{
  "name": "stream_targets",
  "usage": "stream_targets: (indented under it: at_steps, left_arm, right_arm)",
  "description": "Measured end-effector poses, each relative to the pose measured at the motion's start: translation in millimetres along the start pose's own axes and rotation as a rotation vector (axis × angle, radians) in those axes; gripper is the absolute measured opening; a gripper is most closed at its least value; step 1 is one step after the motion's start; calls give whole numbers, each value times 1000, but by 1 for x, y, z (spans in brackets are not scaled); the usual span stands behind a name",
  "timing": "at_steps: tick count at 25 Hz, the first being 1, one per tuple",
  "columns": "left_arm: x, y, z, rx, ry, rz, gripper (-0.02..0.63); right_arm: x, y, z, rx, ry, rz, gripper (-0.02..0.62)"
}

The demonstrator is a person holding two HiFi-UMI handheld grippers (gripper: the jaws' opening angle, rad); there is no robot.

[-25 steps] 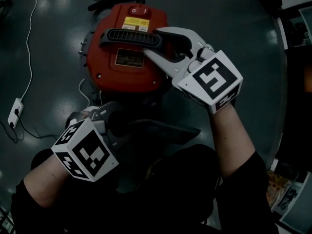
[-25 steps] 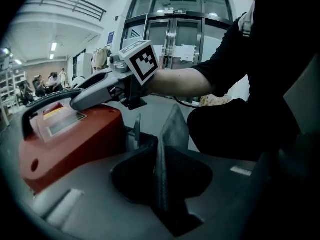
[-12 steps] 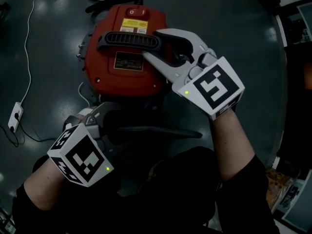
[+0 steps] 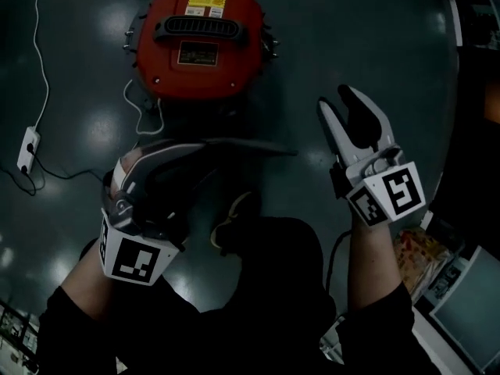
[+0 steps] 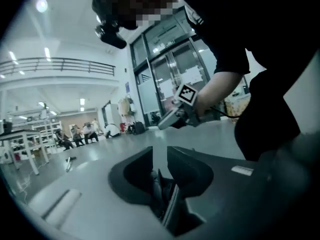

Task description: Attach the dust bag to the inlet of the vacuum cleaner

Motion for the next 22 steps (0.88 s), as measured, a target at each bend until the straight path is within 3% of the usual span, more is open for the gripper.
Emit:
stream_targets:
  at_steps: [2,6,8,10,13,16,22]
  left_arm:
    - [-12,-12,1,-40,-60,4,95]
    - [-55,-63,-9,-52,-155,-109,91]
    - [-92,-106,-25,-145,-265,-163,87]
    - [-142,-146,-38,-238,-315,-181,84]
    - [-213,-198,-44,-325,-290,-185,78]
    - [-259,-239,-40,-377,-240,-172,77]
    - [-299,-298,-19,-332,-232,-64,75]
  right_arm:
    - [17,-30,-8,33,107,-58,172]
    - [5,-88,-43,26,229,-97,172]
    - [-20,-123,-62,-13,259,-96,172]
    - [-49,-159,-81,-63,278,-90,172]
    - [-88,-202,-105,-134,289,-67,172]
    - [-113,-237,-132,-189,297,-46,172]
    - [-145,-301,-213,-169,226,-22,170]
Point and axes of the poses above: the fingertips, and each gripper's own axes: y forward along the fingers, z to its right, x out of its underside, the point moved 4 cm from there along -y, backward along the fingers, and after that the axes turned 7 degrees about -z, right-handed, at the moved point
